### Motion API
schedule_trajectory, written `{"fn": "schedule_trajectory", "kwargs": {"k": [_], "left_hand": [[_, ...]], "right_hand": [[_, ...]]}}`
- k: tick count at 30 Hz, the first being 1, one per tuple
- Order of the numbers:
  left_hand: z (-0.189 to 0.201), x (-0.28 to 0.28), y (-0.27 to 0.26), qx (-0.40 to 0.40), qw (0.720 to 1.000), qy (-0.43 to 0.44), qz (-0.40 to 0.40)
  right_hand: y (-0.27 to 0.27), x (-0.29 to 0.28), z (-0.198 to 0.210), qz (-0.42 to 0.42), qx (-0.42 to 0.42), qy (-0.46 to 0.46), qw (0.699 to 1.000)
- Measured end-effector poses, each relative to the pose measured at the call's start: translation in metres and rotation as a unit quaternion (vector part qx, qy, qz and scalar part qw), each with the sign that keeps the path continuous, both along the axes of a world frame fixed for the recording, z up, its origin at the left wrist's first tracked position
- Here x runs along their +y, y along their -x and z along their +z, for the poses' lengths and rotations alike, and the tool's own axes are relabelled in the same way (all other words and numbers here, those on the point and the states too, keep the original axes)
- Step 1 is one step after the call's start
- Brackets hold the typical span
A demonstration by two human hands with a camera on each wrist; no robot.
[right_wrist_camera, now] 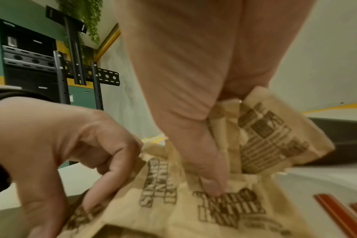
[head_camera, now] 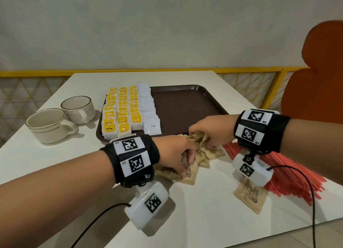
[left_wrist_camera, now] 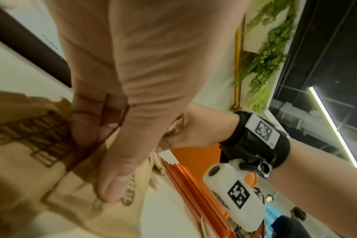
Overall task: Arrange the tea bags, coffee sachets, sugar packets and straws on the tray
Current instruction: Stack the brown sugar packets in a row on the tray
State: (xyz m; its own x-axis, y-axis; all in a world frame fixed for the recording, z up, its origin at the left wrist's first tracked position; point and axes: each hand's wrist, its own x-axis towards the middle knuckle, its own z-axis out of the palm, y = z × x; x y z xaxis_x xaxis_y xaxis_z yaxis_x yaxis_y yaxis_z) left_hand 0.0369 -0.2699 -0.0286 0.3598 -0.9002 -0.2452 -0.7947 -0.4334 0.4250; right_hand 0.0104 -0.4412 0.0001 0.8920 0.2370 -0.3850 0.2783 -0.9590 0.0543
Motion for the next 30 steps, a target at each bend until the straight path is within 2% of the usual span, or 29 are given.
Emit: {"fn": "schedule_trajectory", "kwargs": {"k": [3, 6, 8, 10, 12, 14, 17, 19, 21, 22, 24, 27, 30], "left_hand": [[0.005, 0.006, -0.004, 0.043, 0.999, 0.017, 0.014], [0.014, 0.018, -0.009, 0.095, 0.993, 0.039, 0.054], [0.019, 0.029, -0.014, 0.131, 0.986, 0.057, 0.082], [0.024, 0.041, -0.019, 0.180, 0.973, 0.092, 0.116], [0.027, 0.050, -0.022, 0.235, 0.942, 0.157, 0.179], [0.028, 0.055, -0.024, 0.301, 0.884, 0.249, 0.258], [0.024, 0.056, -0.022, 0.390, 0.782, 0.353, 0.334], [0.017, 0.051, -0.016, 0.449, 0.711, 0.401, 0.362], [0.011, 0.042, -0.009, 0.486, 0.660, 0.420, 0.389], [0.009, 0.038, -0.005, 0.490, 0.649, 0.423, 0.401], [0.006, 0.030, 0.000, 0.484, 0.635, 0.433, 0.419], [0.000, 0.027, 0.004, 0.467, 0.642, 0.448, 0.412], [-0.007, 0.029, 0.005, 0.462, 0.656, 0.447, 0.395]], "right_hand": [[-0.006, -0.002, 0.010, -0.017, -0.011, -0.029, 0.999], [-0.007, -0.006, 0.024, -0.059, -0.032, -0.112, 0.991], [-0.005, -0.010, 0.032, -0.087, -0.045, -0.185, 0.978], [-0.003, -0.015, 0.035, -0.126, -0.048, -0.283, 0.950], [-0.003, -0.019, 0.032, -0.172, -0.050, -0.416, 0.891], [-0.005, -0.019, 0.026, -0.214, -0.064, -0.533, 0.816], [-0.010, -0.008, 0.015, -0.271, -0.061, -0.705, 0.653], [-0.013, 0.004, 0.007, -0.298, -0.048, -0.782, 0.545], [-0.017, 0.019, -0.002, -0.318, -0.029, -0.827, 0.463], [-0.019, 0.026, -0.007, -0.329, -0.030, -0.839, 0.432], [-0.021, 0.040, -0.016, -0.347, -0.043, -0.852, 0.390], [-0.023, 0.057, -0.027, -0.359, -0.065, -0.867, 0.339], [-0.024, 0.067, -0.032, -0.377, -0.109, -0.858, 0.331]]}}
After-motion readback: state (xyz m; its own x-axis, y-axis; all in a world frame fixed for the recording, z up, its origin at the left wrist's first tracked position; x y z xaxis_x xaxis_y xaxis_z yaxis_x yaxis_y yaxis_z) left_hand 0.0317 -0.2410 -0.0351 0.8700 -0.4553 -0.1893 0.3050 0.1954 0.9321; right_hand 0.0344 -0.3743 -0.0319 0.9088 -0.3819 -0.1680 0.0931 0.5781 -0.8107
